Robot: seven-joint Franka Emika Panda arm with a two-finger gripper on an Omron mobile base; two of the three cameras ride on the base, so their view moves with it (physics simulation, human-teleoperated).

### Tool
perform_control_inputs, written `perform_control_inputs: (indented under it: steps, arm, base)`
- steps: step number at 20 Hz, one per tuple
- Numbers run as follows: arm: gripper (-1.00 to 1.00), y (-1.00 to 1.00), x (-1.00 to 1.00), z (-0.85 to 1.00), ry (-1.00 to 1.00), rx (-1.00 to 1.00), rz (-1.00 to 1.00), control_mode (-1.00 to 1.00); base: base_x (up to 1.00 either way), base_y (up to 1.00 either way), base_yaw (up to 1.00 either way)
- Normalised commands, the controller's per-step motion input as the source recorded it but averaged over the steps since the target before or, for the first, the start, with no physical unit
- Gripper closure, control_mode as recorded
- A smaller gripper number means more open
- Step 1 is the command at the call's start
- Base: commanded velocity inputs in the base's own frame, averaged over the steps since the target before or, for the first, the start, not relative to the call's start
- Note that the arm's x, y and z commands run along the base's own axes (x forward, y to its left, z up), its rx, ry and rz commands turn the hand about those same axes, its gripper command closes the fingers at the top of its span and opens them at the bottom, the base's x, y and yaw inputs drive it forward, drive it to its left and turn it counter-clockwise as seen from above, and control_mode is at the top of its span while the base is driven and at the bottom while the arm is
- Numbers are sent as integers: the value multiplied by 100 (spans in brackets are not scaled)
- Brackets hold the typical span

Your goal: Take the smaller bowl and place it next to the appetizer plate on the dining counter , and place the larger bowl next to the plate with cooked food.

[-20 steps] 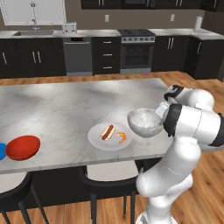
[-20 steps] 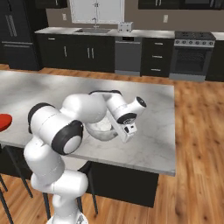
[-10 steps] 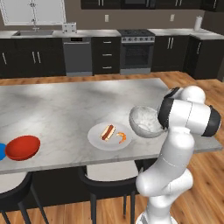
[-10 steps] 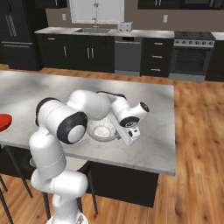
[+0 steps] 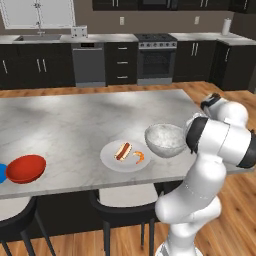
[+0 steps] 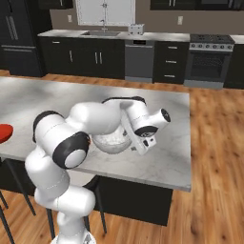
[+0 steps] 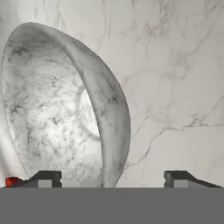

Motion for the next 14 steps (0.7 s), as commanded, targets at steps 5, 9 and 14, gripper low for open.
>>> perform_control_inputs:
  steps: [5, 9, 14]
  arm:
    - [-100, 9, -46, 79, -14, 12, 3, -100]
    - [-100, 42, -44, 49, -16, 2, 3, -100]
    - [-100, 27, -46, 72, -4, 0, 0, -100]
  base:
    - [0, 0, 0]
    - [0, 0, 0]
    - [0, 0, 0]
